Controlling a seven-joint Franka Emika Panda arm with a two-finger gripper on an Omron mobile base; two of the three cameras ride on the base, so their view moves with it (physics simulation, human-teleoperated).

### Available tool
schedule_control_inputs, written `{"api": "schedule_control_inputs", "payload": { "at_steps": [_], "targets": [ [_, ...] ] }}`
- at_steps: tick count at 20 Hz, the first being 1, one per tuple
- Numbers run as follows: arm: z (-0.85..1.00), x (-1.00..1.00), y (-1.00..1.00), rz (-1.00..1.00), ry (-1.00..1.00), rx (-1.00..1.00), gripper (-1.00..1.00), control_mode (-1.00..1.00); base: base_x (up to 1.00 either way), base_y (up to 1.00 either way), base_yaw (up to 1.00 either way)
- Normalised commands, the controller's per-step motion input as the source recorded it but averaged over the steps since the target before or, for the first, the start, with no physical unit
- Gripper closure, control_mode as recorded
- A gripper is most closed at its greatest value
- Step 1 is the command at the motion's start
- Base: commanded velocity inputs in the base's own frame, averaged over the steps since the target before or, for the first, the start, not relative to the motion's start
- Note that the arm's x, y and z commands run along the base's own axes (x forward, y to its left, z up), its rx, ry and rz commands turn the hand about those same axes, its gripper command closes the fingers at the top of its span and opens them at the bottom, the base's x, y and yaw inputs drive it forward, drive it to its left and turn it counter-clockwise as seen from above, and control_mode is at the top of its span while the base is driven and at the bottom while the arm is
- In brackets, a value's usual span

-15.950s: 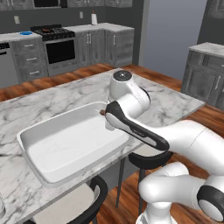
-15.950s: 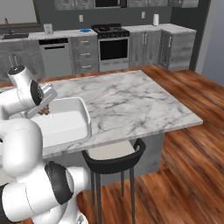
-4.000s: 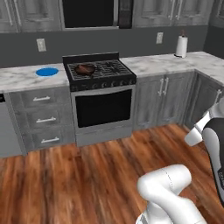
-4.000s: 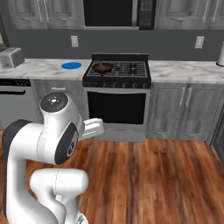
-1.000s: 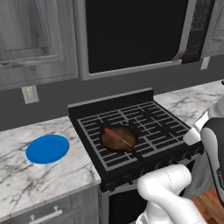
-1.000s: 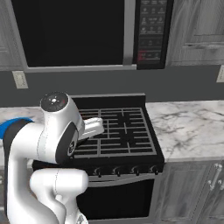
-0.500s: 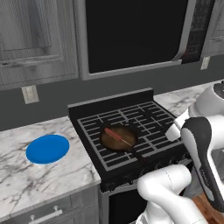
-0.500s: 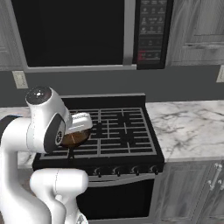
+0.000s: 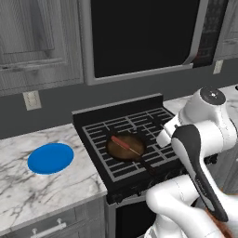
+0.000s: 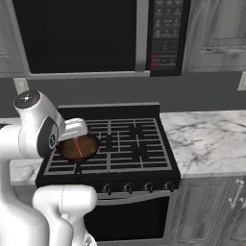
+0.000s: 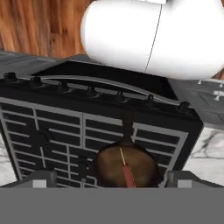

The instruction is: Place the cold items (peach and mango) from the fridge in one tupperware on the dining counter. Place the warm items (hot dog and kebab skewer) in the stove area in another tupperware.

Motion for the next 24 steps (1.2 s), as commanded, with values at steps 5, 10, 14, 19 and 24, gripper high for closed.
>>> {"api": "schedule_control_inputs", "payload": {
  "at_steps": [5,10,14,19,24],
  "targets": [
    [-0.04,0.51,0.46,0.0,0.02,0.0,-1.0,-1.0,0.0,0.0,0.0],
    [-0.16,0.5,0.33,0.0,0.14,-0.01,-1.0,-1.0,0.0,0.0,0.0],
    [-0.58,0.59,0.15,0.0,0.17,0.0,-1.0,-1.0,0.0,0.0,0.0],
    [-0.7,0.53,0.14,0.0,0.04,0.01,-1.0,-1.0,0.0,0.0,0.0],
    [-0.54,0.42,0.0,0.01,0.0,0.09,-1.0,-1.0,0.0,0.0,0.0]
  ]
}}
